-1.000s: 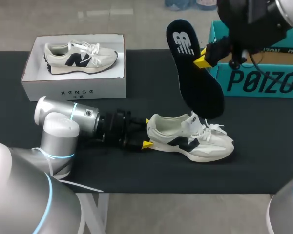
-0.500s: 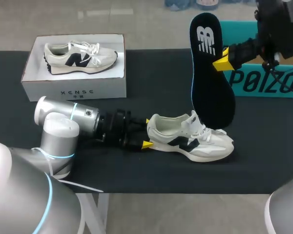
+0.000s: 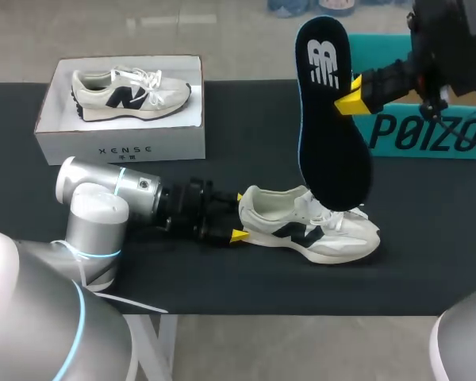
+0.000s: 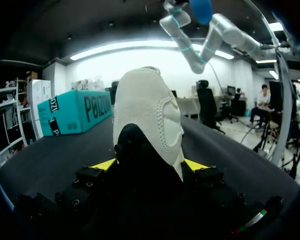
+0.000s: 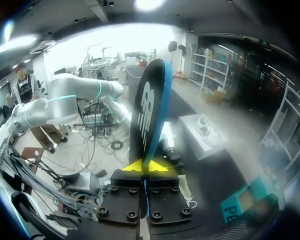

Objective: Take the shoe out of the shoebox, open the shoe tongue, remove and reinsert the insole, then place the shoe into the shoebox

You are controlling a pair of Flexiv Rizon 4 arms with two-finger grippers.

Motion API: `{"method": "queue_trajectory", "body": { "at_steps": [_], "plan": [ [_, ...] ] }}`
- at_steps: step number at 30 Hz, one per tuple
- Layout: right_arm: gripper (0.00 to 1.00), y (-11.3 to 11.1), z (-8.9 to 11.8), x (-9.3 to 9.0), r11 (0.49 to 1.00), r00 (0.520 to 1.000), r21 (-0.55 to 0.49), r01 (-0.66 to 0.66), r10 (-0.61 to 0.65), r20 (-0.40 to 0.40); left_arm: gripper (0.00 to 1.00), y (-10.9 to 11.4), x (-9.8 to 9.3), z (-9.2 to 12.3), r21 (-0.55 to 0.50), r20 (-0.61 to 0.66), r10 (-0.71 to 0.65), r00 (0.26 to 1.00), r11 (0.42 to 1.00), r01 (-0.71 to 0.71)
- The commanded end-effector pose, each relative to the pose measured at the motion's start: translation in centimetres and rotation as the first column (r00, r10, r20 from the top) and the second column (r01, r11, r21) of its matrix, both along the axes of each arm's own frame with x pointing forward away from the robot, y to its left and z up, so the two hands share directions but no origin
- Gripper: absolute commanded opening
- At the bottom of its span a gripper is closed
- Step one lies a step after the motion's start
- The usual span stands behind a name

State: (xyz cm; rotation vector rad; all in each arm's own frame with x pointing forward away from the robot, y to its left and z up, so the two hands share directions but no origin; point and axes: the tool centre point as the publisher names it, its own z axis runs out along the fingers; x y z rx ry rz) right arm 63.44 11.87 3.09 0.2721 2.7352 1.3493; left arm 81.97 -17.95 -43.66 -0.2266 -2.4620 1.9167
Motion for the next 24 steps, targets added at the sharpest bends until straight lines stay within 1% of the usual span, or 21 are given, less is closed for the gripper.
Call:
{"method": "queue_trajectory", "body": {
  "at_steps": [1, 11, 12, 13, 14, 15, 17, 19, 24],
  "plan": [
    [0.0, 1.4, 0.3, 1.5, 1.0, 1.0, -0.023, -0.003, 0.003, -0.022, 0.0, -0.2, 0.0, -0.3, 0.003, 0.0, -0.001, 1.0, 1.0, 0.001],
    [0.0, 1.4, 0.3, 1.5, 1.0, 1.0, -0.023, -0.003, 0.003, -0.022, 0.0, -0.2, 0.0, -0.3, 0.003, 0.0, -0.001, 1.0, 1.0, 0.001],
    [0.0, 1.4, 0.3, 1.5, 1.0, 1.0, -0.023, -0.003, 0.003, -0.022, 0.04, -0.2, 0.0, -0.3, 0.003, 0.0, -0.001, 1.0, 1.0, 0.001],
    [0.0, 1.4, 0.3, 1.5, 1.0, 1.0, -0.023, -0.003, 0.003, -0.022, 0.49, -0.1, 0.0, -0.2, 0.028, 0.032, -0.002, 0.999, 1.0, 0.001],
    [0.0, 1.4, 0.3, 1.5, 1.0, 1.0, -0.023, -0.003, 0.003, -0.022, 0.71, 0.0, 0.0, 0.0, 0.039, 0.05, -0.002, 0.999, 0.999, 0.0],
    [0.0, 1.4, 0.3, 1.5, 1.0, 1.0, -0.023, -0.003, 0.003, -0.022, 1.0, 0.1, 0.0, 0.3, 0.043, 0.063, -0.002, 0.998, 0.999, -0.001],
    [0.0, 1.4, 0.3, 1.5, 1.0, 1.0, -0.023, -0.003, 0.003, -0.022, 1.0, 0.3, 0.1, 0.8, 0.04, 0.077, 0.01, 0.997, 0.999, -0.013],
    [0.0, 1.4, 0.3, 1.5, 1.0, 1.0, -0.023, -0.003, 0.003, -0.022, 1.0, 0.6, 0.1, 1.0, 0.061, 0.098, 0.012, 0.995, 0.998, -0.018],
    [0.0, 1.4, 0.3, 1.5, 1.0, 1.0, -0.023, -0.003, 0.003, -0.022, 1.0, 1.7, -0.2, 1.1, 0.115, 0.11, 0.007, 0.994, 0.993, -0.02]
  ]
}}
